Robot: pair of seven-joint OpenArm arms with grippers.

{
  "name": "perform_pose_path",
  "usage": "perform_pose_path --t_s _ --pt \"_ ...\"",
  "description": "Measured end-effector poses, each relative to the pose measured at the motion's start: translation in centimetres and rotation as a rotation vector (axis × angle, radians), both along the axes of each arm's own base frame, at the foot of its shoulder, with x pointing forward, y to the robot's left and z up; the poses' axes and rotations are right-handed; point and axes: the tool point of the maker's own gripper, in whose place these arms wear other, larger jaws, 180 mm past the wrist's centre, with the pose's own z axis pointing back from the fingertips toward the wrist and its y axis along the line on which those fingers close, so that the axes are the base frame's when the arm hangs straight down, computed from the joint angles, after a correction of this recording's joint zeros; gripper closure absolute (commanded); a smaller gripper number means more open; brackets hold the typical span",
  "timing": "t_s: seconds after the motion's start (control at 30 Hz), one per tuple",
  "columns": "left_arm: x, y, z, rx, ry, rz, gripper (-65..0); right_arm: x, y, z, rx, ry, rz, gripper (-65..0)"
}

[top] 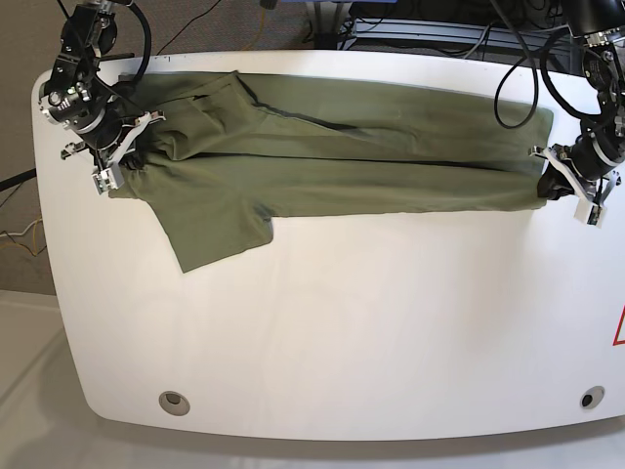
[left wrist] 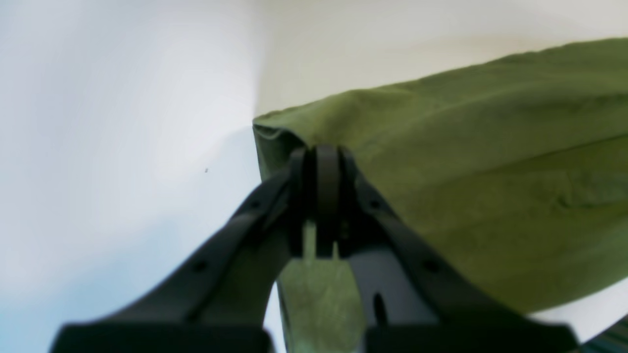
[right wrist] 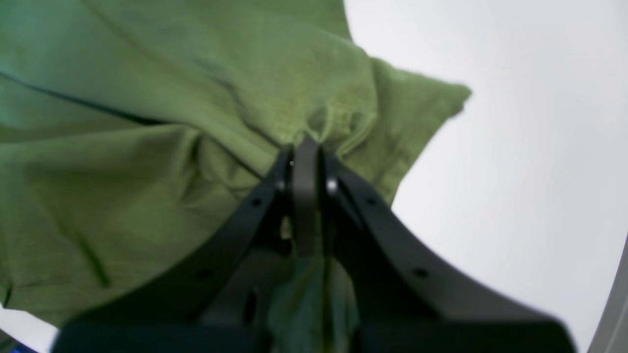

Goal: Fold the T-shirt properly
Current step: 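Lift the hem with both grippers and fold it onto the shoulder edge, then open both grippers to release the folded hem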

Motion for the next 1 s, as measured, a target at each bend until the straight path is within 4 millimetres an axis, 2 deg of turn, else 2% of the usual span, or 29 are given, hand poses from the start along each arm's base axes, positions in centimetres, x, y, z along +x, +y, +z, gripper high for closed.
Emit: perform_pose_path --t_s 0.13,0.3,0.4,0.47,0.53,0.6,0.73,1.0 --pt "-0.6 0.2 -0.5 0.014 0.047 -0.003 -21.9 0.0 0.0 -0.1 0.003 0.002 -0.001 0.0" --pt "-0.9 0.2 -0.8 0.012 0.054 -0.003 -29.3 0.1 0.0 0.1 0.001 -0.002 -0.001 -0.6" --pt "-0.8 0.1 -0.7 0.006 0.035 0.001 -31.8 0.0 -0.1 0.2 -0.002 -0.003 -0.002 -8.1" --pt "-0.6 0.1 -0.5 0.003 0.024 0.002 -32.4 0.0 -0.1 0.2 -0.002 -0.004 -0.001 -14.4" --pt "-0.4 0.2 -0.3 -0.002 0.008 0.006 -30.5 0.0 -0.1 0.2 -0.002 -0.004 -0.001 -25.3" --pt "-0.3 0.3 -0.1 -0.006 0.001 0.012 -28.8 0.0 -0.2 0.2 0.001 -0.006 -0.006 -29.2" --pt "-0.3 1.1 0.4 -0.007 -0.014 0.035 -26.7 -0.3 -0.6 0.2 -0.003 -0.005 -0.018 -31.7" --pt "-0.1 1.6 0.8 -0.005 -0.027 0.049 -30.9 0.1 -0.7 0.8 -0.004 -0.025 -0.016 -28.9"
